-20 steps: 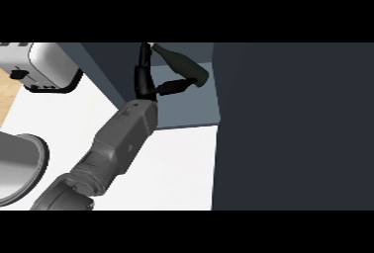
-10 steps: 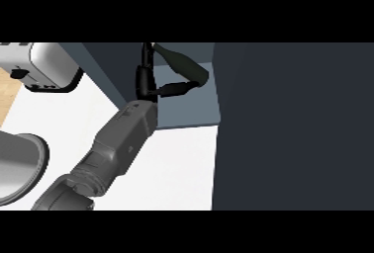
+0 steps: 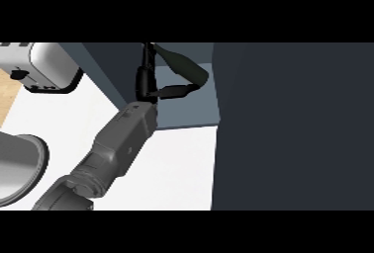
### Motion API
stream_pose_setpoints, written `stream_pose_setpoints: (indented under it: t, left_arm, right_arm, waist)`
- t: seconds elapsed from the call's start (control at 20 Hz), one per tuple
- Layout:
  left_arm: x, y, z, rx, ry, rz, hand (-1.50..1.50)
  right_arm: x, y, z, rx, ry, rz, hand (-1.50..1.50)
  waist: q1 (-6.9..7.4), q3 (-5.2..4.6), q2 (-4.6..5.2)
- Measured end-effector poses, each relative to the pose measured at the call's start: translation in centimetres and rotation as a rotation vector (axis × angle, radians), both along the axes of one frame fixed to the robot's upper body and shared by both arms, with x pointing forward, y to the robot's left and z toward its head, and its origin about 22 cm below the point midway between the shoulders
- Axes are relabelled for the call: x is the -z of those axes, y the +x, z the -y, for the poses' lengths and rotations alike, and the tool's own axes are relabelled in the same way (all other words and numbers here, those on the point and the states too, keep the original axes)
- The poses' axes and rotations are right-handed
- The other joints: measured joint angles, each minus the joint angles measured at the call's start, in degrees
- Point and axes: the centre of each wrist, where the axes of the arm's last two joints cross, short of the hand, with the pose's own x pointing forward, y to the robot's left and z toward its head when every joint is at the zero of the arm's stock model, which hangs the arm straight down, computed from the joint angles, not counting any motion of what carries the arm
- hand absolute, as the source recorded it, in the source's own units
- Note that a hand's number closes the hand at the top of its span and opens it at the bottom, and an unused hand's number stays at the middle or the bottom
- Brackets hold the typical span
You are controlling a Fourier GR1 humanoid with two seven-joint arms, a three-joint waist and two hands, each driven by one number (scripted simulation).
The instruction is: Pick up the wine, place it into the cabinet and close the cabinet
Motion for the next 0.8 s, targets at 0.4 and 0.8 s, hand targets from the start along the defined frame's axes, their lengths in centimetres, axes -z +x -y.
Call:
stream_pose_setpoints:
  t: [0.4, 0.8]
  left_arm:
    - [0.1, -0.1, 0.1, 0.047, -0.079, 0.024, -1.5]
    - [1.6, -1.5, -0.1, 0.057, -0.12, -0.001, -1.5]
  right_arm:
    - [-0.1, 0.1, 0.1, 0.011, -0.002, 0.004, -1.5]
    - [-0.3, 0.1, 0.0, 0.018, -0.001, -0.008, -1.5]
  waist:
    - [0.01, -0.01, -0.32]
    - [0.52, 0.0, -0.92]
